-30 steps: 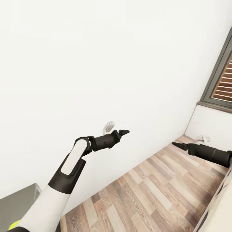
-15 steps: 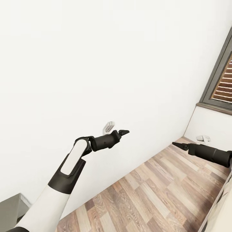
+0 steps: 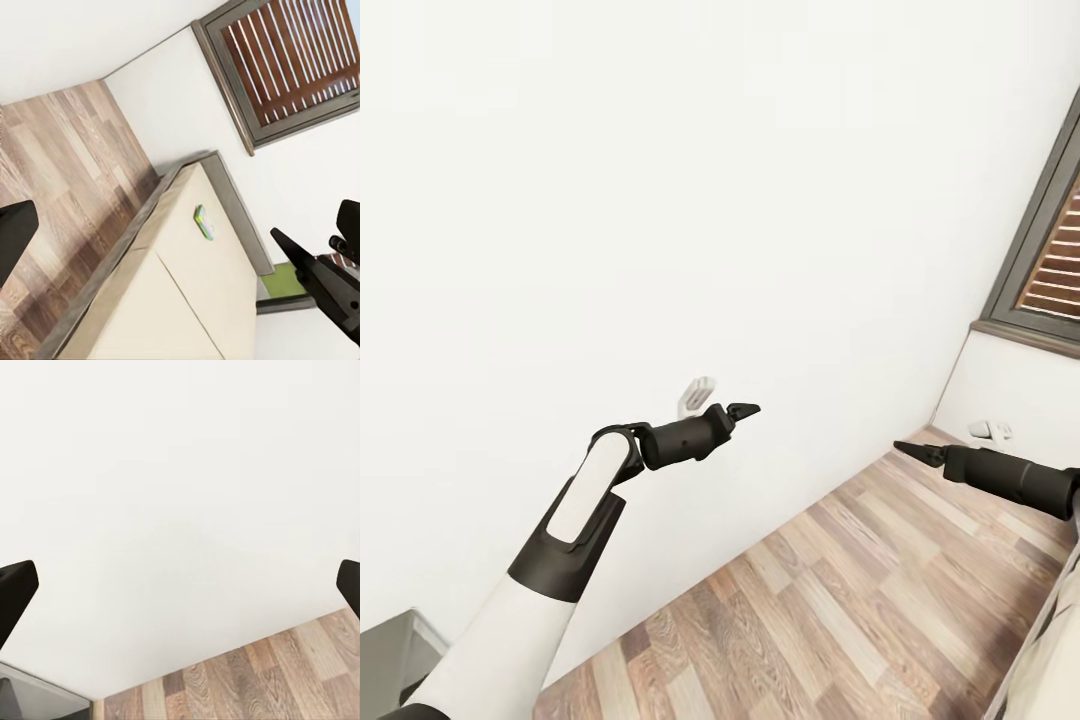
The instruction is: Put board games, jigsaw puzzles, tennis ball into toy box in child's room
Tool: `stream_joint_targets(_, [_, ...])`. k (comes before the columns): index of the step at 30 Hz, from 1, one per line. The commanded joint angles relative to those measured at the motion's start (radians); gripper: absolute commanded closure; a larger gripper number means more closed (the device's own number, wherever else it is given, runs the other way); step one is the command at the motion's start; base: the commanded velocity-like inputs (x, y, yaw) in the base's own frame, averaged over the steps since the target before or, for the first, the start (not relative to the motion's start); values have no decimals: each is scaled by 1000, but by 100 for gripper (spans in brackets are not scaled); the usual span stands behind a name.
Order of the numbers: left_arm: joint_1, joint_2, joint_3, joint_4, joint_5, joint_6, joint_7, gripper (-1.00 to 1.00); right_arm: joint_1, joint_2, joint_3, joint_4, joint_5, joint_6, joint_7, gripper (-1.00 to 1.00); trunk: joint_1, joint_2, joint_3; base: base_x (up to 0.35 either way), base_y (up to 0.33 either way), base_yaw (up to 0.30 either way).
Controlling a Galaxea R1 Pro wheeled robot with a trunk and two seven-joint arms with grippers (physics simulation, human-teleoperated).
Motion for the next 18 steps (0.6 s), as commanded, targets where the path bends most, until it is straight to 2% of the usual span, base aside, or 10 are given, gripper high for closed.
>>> stream_joint_targets(1, [-1,0,0,-1,11,1,10,-100,-1,0,-1,0,1,5,4,-100,1,-2,-2,209,19,0])
stream_joint_targets(7, [-1,2,-2,-1,11,1,8,-100,-1,1,-1,0,1,5,4,-100,1,-2,-2,218,53,0])
stream_joint_targets(18, [-1,2,-5,-2,11,1,8,-100,-1,1,-1,0,0,5,4,-100,1,-2,-2,61,18,-34])
